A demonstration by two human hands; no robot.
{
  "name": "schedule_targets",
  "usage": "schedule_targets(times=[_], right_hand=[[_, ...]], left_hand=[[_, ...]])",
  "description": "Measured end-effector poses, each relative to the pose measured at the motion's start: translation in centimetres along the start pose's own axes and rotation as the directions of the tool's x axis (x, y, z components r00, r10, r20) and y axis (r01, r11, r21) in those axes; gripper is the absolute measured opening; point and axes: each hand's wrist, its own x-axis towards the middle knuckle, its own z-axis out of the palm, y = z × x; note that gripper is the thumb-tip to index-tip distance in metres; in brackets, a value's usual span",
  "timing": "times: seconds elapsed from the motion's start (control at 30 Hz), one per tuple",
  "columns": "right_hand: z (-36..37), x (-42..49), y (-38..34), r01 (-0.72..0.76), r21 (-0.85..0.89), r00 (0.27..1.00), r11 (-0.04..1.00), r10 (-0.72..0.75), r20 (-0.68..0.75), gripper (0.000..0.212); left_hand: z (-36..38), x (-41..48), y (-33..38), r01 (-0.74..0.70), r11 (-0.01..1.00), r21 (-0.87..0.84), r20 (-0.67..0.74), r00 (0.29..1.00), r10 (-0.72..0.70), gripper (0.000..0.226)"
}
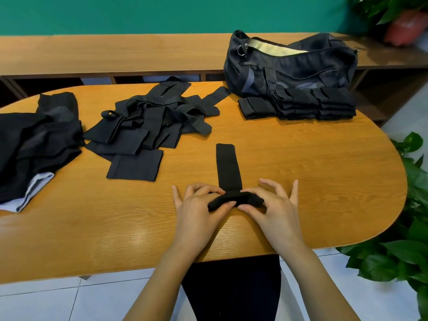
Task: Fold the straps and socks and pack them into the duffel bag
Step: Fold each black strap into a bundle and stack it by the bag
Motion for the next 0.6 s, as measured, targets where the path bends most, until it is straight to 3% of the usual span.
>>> schedule_targets(times=[0.13,0.3,0.6], right_hand=[[0.3,0.3,0.0,-0.041,0.029,0.999,0.999,0.041,-0.027,0.027],[0.2,0.7,-0.3,-0.085,0.068,0.996,0.994,0.086,-0.025,0.057],[0.4,1.6,0.3,-0.097,-0.014,0.993,0.995,0.096,-0.074,0.09]], left_hand=[[-0.2,-0.1,-0.4,-0.019,0.999,-0.032,0.017,1.0,0.019,0.022],[-0.2,0.0,-0.1,0.03,0.998,-0.058,-0.052,0.998,-0.033,0.025],[-0.5,0.9,0.1,0.107,0.992,-0.061,-0.176,0.978,-0.116,0.071]])
